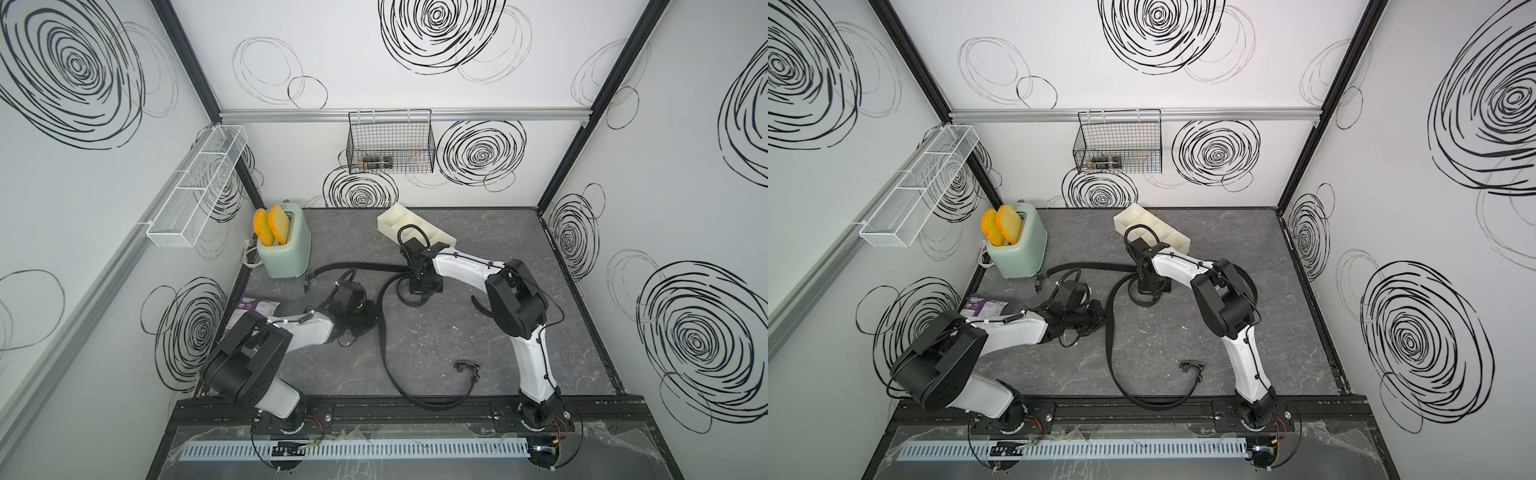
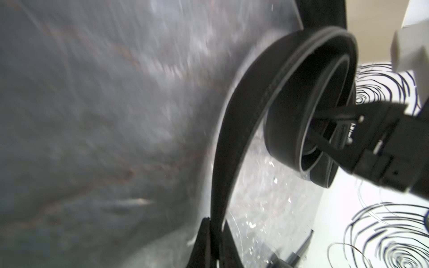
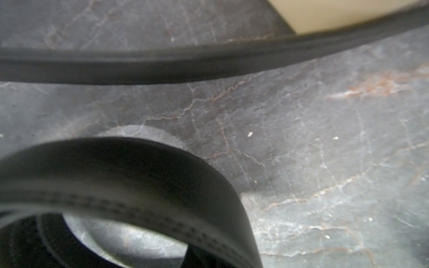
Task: Place the belts into the storage roll
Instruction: Roll the belt at the center of the board.
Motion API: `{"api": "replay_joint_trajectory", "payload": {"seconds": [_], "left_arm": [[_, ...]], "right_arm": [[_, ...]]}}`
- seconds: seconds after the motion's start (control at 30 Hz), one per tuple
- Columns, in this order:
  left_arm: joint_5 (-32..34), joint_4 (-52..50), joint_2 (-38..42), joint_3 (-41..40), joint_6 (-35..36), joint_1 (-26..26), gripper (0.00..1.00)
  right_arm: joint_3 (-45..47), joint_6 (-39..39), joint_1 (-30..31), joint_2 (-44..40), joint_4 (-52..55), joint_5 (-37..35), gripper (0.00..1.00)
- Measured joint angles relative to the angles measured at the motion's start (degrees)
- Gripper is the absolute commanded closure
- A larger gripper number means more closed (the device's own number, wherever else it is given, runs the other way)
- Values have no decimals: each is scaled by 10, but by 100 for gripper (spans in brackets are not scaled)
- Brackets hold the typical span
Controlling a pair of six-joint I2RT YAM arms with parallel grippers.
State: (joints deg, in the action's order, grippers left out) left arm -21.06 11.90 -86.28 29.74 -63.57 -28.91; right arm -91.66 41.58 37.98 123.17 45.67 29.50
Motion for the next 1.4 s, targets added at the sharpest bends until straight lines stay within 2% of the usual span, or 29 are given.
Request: {"api": "replay_joint_trajectory", "payload": {"seconds": [0.07, 0.17, 0.27, 0.43, 0.6, 0.77, 0.93, 1.07, 1.4], "left_arm": [[-3, 7, 2, -10, -21, -19, 70], [-13, 4, 1, -14, -34, -27, 60], [-21, -2, 9, -10, -22, -22, 40], [-8, -91, 63, 8, 41, 17, 28], [25, -180, 66, 124, 180, 51, 21], [45, -203, -14, 280, 308, 33, 22], [70, -239, -109, 368, 398, 11, 24], [79, -260, -162, 391, 439, 1, 25], [104, -286, -226, 427, 485, -2, 34]], "right_arm": [[3, 0, 0, -1, -3, 0, 100], [10, 0, -1, -5, -10, 0, 100], [18, 2, -1, -9, -18, 0, 100], [36, 3, -2, -19, -38, 4, 100], [48, 5, -5, -26, -50, 10, 100], [52, 4, -5, -29, -54, 11, 100], [58, -1, -7, -32, -59, 13, 100], [58, -6, -7, -33, -59, 14, 100], [57, -18, -8, -32, -57, 16, 100]]}}
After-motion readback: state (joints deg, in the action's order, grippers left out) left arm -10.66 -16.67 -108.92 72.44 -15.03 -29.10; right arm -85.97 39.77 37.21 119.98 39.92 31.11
